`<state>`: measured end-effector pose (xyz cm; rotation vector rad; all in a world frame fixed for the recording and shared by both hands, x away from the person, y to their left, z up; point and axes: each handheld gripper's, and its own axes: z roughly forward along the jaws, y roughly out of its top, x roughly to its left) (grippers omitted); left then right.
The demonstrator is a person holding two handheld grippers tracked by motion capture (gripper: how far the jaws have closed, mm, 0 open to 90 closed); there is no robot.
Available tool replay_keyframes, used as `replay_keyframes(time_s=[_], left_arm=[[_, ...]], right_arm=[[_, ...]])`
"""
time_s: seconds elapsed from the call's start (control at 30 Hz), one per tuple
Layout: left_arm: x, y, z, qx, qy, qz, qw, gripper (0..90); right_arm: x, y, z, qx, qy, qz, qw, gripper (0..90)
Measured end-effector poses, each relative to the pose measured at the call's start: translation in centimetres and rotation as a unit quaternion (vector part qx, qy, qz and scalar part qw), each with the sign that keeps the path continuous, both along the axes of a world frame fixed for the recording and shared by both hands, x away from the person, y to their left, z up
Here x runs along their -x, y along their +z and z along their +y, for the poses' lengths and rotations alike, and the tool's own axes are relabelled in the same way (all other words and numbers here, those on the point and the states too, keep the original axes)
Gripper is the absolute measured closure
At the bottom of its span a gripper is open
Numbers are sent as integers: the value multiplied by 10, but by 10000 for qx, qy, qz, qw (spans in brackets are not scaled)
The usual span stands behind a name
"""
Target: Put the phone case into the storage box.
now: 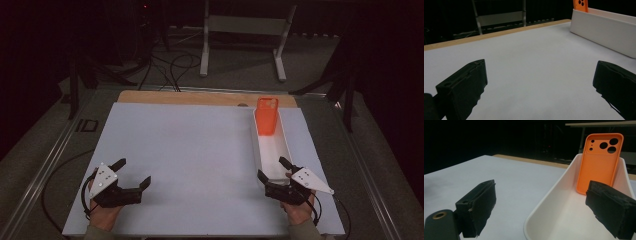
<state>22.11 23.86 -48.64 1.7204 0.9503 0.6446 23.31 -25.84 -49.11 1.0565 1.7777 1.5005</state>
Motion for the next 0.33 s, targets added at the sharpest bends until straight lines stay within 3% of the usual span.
replay_keyframes(time_s=[0.33], left_arm=[[1,-2,-5,-96,-43,26,9999,3]], right_arm=[[0,0,-1,-11,8,-22,10000,93]])
